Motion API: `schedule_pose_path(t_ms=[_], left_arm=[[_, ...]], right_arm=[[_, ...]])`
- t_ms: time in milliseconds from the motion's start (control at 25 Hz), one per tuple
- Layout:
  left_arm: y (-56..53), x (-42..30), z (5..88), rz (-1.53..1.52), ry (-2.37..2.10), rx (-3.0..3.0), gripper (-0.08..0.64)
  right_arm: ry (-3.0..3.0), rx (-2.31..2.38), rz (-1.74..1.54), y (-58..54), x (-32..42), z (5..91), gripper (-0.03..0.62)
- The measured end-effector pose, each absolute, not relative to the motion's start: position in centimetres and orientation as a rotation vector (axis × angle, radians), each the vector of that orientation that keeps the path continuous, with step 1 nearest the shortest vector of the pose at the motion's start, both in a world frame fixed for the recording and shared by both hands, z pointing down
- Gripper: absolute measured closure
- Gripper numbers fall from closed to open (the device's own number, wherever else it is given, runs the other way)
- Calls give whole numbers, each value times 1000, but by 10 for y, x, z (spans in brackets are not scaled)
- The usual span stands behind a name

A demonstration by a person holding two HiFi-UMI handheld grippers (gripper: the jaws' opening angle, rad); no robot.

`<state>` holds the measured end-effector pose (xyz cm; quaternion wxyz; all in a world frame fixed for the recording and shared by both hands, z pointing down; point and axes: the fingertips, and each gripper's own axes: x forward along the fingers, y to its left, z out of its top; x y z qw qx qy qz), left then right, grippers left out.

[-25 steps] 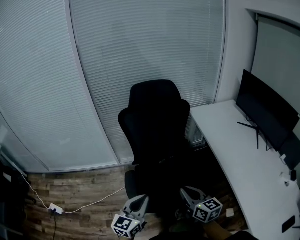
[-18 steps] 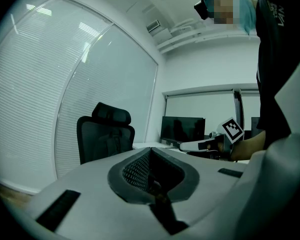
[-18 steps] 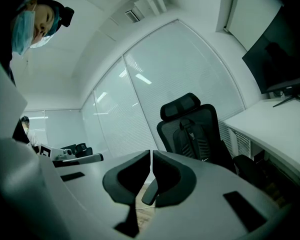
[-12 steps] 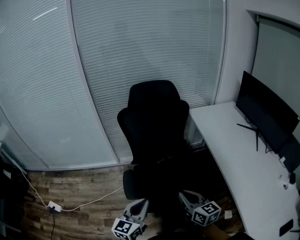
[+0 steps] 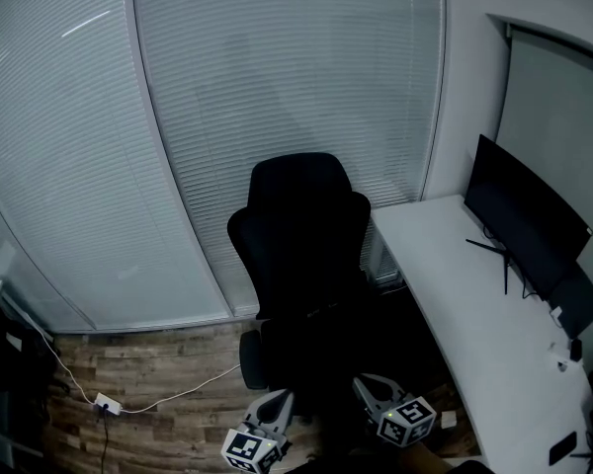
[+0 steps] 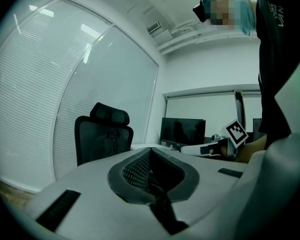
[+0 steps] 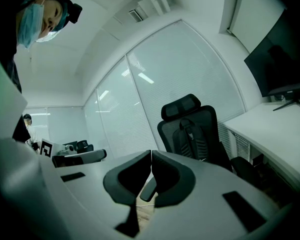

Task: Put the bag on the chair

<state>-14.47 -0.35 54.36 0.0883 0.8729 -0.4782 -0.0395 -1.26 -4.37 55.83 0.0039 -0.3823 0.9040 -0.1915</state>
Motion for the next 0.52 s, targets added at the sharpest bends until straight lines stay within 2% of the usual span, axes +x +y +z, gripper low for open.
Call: schedule_pose_path(t_ms=[520], left_arm=[[2,-145,549,-126,-1416,2582,541]], right_arm=[[2808,-1237,-614,-35,-9,563,548]])
